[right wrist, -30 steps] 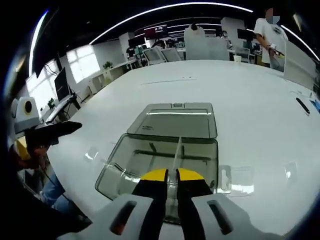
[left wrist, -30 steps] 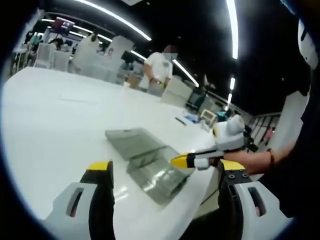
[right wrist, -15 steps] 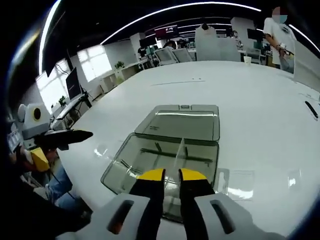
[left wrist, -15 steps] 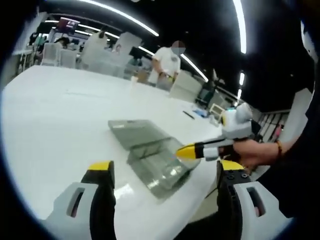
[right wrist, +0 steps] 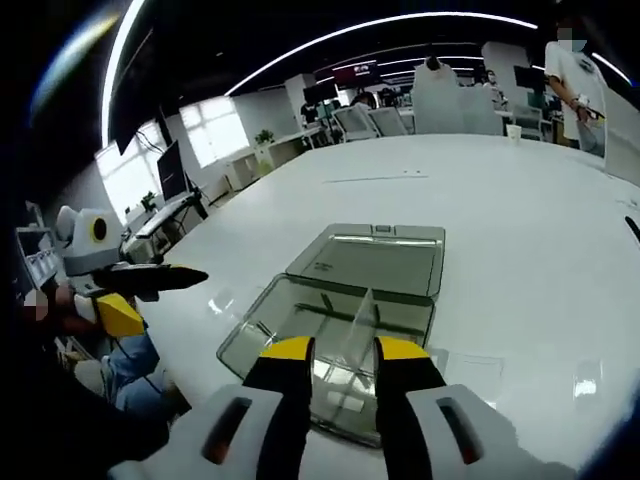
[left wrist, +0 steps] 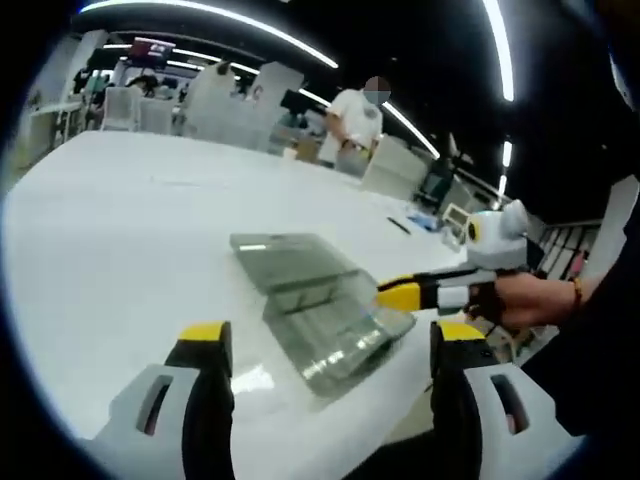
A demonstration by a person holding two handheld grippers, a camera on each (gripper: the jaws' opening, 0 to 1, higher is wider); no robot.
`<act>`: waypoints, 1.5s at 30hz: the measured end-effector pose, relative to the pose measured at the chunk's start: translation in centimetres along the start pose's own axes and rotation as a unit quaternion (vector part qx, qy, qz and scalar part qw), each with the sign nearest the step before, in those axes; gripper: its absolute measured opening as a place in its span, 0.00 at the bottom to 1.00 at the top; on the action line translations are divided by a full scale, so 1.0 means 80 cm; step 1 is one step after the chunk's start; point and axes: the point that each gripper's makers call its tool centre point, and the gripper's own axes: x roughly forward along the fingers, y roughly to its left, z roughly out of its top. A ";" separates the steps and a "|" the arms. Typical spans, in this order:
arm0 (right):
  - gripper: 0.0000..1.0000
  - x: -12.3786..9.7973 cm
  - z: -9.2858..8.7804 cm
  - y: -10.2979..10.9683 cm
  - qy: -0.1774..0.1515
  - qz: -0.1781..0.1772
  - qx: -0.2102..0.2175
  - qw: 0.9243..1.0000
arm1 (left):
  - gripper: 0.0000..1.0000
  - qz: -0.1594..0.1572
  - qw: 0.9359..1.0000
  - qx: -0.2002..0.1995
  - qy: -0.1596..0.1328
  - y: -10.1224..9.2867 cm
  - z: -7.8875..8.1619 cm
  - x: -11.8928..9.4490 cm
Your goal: Insert the divider into the dual guide fixture by aligning both edges with the guide slots and pushing it downward to the bottom, including one-sided entry, uneven engagement, binding, and posture correction.
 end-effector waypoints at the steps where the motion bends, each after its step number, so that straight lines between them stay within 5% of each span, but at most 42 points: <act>1: 0.21 -0.002 0.001 0.001 -0.003 0.004 -0.001 1.000 | 0.79 0.004 1.000 0.001 0.000 0.001 0.001 0.001; 12: 0.27 -0.013 0.008 -0.002 -0.021 0.025 -0.003 0.999 | 0.77 0.046 0.999 -0.020 -0.017 0.009 0.005 0.006; 32: 0.41 -0.038 0.047 -0.028 -0.071 0.044 -0.024 0.996 | 0.76 0.102 0.995 -0.020 0.004 0.027 -0.002 0.008; 45: 0.47 -0.064 0.032 -0.039 -0.058 0.058 -0.046 0.996 | 0.69 0.151 0.988 -0.025 0.032 0.028 -0.027 0.002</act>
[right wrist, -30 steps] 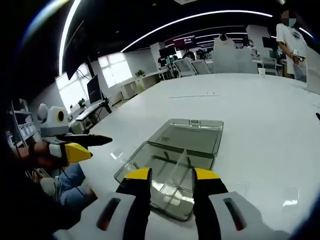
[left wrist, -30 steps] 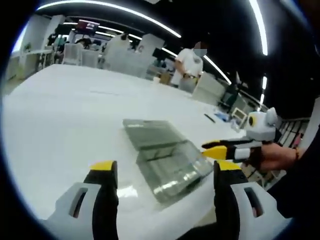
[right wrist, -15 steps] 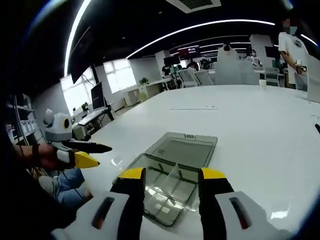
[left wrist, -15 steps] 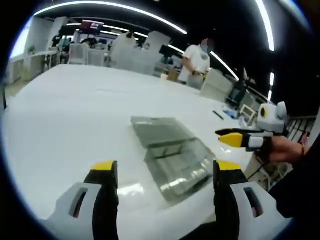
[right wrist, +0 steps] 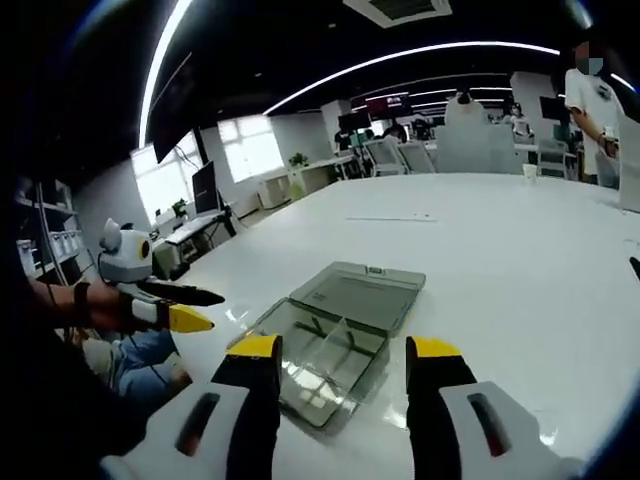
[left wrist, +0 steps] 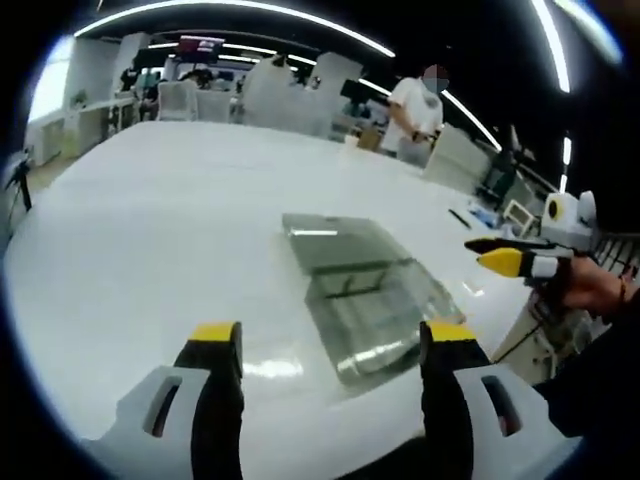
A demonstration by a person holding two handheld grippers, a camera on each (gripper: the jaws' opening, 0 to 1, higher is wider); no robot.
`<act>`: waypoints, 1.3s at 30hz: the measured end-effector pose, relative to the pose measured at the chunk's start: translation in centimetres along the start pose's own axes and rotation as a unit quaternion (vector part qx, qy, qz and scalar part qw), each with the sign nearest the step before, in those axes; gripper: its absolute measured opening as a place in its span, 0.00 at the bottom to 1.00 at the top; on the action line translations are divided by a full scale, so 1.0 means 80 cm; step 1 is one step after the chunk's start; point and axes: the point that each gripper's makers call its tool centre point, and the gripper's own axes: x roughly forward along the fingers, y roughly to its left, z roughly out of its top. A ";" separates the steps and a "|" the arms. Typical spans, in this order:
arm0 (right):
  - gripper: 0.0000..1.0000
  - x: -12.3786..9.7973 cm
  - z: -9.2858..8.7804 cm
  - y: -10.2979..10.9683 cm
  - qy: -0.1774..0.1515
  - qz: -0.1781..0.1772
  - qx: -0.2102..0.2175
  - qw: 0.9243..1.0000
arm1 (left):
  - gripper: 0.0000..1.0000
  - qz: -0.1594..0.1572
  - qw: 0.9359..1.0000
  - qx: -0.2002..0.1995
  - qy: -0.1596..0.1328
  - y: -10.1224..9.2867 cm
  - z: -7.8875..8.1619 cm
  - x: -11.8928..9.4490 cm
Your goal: Insert the divider into the dual guide fixture by aligning both edges with the guide slots and pushing it downward to the bottom, including one-sided entry, uneven engagement, binding, and posture correction.
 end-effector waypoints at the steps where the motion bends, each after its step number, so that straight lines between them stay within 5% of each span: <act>1: 0.46 -0.002 -0.002 0.001 0.000 0.001 0.000 1.000 | 0.68 0.002 1.000 0.002 0.001 0.000 -0.001 0.000; 22: 0.42 -0.022 -0.020 -0.007 0.002 -0.008 0.028 1.000 | 0.53 0.076 0.996 0.050 0.026 0.045 -0.010 0.002; 28: 0.40 -0.021 -0.021 -0.007 0.003 -0.007 0.041 0.999 | 0.52 0.084 0.993 0.050 0.068 0.062 -0.033 0.011; 39: 0.38 -0.015 -0.013 0.001 0.000 -0.005 0.042 0.999 | 0.50 0.080 0.988 0.084 0.103 0.060 -0.046 0.028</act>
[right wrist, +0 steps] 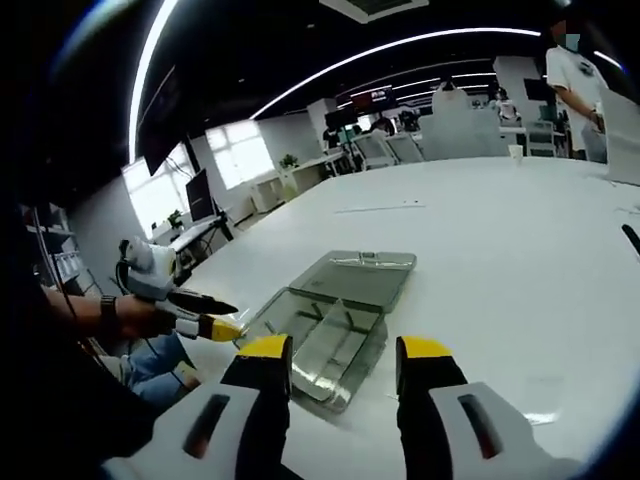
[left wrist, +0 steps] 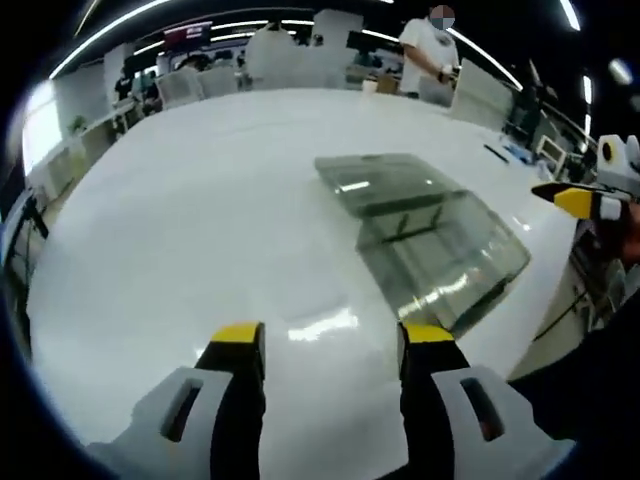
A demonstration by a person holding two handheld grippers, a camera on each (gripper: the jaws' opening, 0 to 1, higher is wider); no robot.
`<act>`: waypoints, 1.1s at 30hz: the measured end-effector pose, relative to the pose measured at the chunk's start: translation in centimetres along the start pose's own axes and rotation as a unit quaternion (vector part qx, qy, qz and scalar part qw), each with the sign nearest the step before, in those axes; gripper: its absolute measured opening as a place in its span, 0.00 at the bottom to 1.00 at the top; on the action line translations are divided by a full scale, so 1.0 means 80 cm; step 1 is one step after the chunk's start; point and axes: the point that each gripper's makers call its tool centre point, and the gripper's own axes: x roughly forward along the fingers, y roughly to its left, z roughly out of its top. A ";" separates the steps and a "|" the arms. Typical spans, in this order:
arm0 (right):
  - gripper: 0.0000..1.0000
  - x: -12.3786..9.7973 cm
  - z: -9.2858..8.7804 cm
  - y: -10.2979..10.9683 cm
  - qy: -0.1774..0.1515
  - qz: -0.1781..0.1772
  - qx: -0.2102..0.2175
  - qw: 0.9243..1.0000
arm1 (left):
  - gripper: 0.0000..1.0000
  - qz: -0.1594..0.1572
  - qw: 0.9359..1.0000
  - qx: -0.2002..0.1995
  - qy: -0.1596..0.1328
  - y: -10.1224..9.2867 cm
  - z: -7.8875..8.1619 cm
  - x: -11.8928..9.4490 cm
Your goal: Insert the divider into the dual guide fixture by aligning both edges with the guide slots and pushing it downward to the bottom, including one-sided entry, uneven engagement, binding, and posture correction.
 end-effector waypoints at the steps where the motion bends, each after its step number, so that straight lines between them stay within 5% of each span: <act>1: 0.38 0.000 0.001 0.002 -0.002 0.001 0.000 1.000 | 0.50 0.001 1.000 0.005 0.002 0.000 -0.001 0.002; 23: 0.35 -0.012 -0.002 -0.010 -0.008 -0.018 0.016 1.000 | 0.46 0.016 0.996 0.056 0.065 -0.002 -0.012 0.022; 33: 0.34 -0.009 -0.005 -0.009 -0.006 -0.020 0.024 1.000 | 0.38 0.024 0.994 0.044 0.092 0.002 -0.013 0.021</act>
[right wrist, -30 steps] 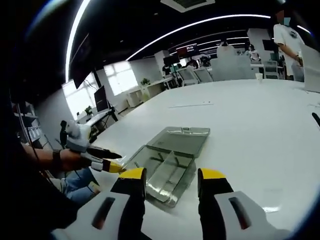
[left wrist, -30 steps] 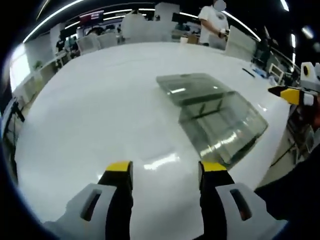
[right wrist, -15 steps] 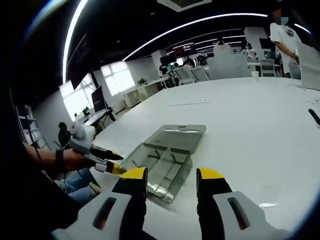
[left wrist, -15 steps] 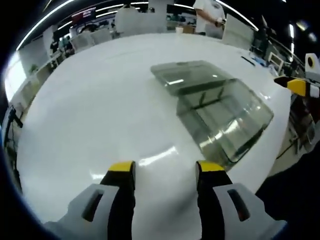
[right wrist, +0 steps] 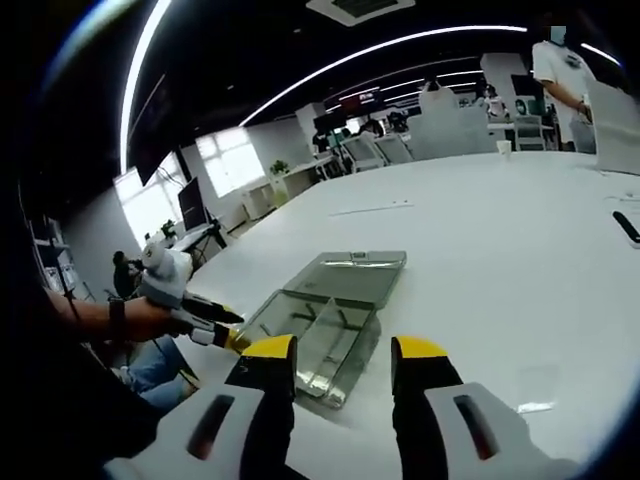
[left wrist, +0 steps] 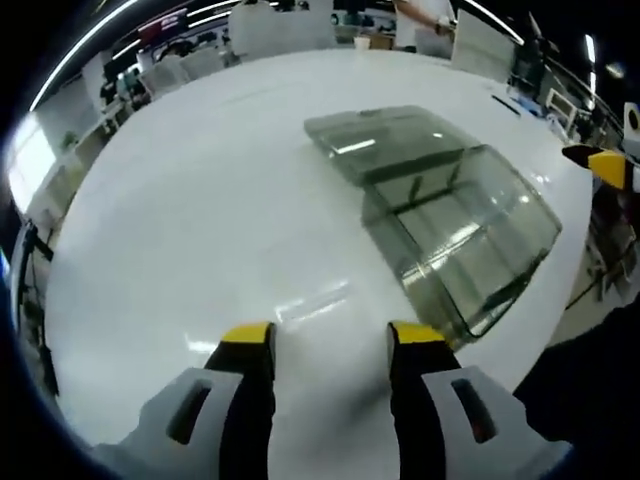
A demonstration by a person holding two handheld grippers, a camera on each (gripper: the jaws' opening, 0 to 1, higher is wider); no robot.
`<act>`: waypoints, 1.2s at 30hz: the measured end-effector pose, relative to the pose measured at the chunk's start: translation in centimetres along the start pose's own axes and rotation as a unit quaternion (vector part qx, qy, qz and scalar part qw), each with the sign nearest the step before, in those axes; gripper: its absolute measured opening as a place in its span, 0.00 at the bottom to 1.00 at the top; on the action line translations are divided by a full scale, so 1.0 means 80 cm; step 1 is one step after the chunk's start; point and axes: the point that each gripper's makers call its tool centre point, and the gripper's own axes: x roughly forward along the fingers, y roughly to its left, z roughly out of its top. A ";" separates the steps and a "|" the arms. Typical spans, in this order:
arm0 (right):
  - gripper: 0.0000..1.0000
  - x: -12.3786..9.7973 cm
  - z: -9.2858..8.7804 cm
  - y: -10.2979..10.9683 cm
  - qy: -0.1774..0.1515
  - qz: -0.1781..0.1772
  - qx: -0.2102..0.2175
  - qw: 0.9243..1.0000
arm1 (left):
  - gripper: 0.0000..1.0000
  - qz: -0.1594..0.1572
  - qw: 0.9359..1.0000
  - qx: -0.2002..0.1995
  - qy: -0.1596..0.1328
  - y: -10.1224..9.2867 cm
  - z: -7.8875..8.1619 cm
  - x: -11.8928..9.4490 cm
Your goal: Insert the divider into the dual guide fixture by aligning both edges with the guide slots and pushing it downward to the bottom, including one-sided entry, uneven engagement, binding, and posture correction.
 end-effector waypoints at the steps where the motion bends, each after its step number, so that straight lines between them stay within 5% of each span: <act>1: 0.34 0.001 0.000 0.000 -0.001 0.000 0.001 1.000 | 0.35 0.000 1.000 -0.001 0.011 0.000 -0.002 0.000; 8: 0.34 0.002 -0.004 0.004 0.005 0.005 0.001 1.000 | 0.33 -0.001 0.999 0.003 0.032 0.002 -0.004 -0.001; 12: 0.34 0.001 -0.003 0.005 0.003 0.006 0.003 1.000 | 0.33 -0.010 0.996 0.021 0.085 -0.002 -0.015 -0.007; 19: 0.33 -0.002 -0.003 0.011 0.006 0.013 -0.005 1.000 | 0.32 -0.014 0.993 0.033 0.115 -0.001 -0.013 -0.004; 30: 0.33 -0.011 -0.007 0.017 0.007 0.011 -0.007 1.000 | 0.29 -0.021 0.996 0.018 0.087 0.000 -0.017 -0.013; 36: 0.33 -0.014 -0.006 0.024 0.008 0.016 -0.015 1.000 | 0.29 -0.008 0.999 0.002 0.046 0.004 -0.009 -0.024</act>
